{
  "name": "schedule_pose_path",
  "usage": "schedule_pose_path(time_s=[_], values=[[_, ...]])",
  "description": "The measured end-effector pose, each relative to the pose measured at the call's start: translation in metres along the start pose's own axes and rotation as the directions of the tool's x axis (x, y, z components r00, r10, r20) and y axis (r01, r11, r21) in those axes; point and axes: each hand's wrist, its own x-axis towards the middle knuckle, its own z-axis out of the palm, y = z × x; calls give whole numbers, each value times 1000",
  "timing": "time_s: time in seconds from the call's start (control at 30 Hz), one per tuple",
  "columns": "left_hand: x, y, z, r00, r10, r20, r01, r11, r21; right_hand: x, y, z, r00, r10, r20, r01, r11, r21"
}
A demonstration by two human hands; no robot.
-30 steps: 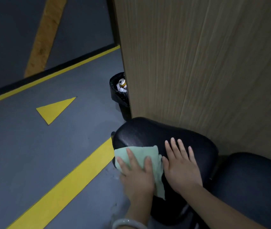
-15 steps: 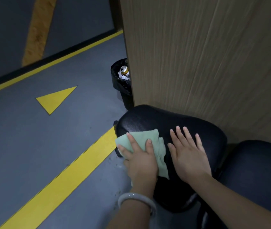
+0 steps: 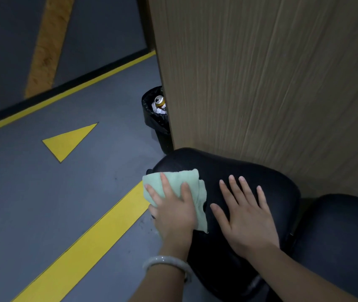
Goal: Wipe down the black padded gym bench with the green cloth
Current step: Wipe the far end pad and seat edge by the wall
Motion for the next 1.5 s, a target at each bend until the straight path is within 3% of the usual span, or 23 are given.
schedule_pose_path(time_s=[0.2, 0.4, 0.53, 0.8, 1.1, 1.33, 1.5], values=[[-67, -34, 5, 979, 194, 62, -193, 981, -28, 1, 1, -4, 1000, -25, 8, 24, 996, 91], [-78, -29, 8, 990, 111, 84, -115, 993, 38, 2, 0, -6, 1000, -8, 29, 5, 994, 112], [-49, -12, 5, 997, -35, 74, 33, 999, 32, 2, 0, -8, 999, -16, 39, 12, 993, 114], [2, 2, 3, 998, -63, -15, 63, 998, 19, 3, 1, 3, 999, -10, -38, 11, 999, 30], [22, 7, -2, 998, -1, -56, 1, 1000, -6, 2, 2, 8, 994, 7, -113, -8, 1000, -8], [-33, -34, -2, 993, 107, 39, -95, 967, -237, 2, 0, 5, 995, 13, -103, -15, 1000, -19], [-55, -30, -2, 987, 115, 110, -100, 986, -136, 3, 0, 6, 993, 7, -120, -12, 999, -40]])
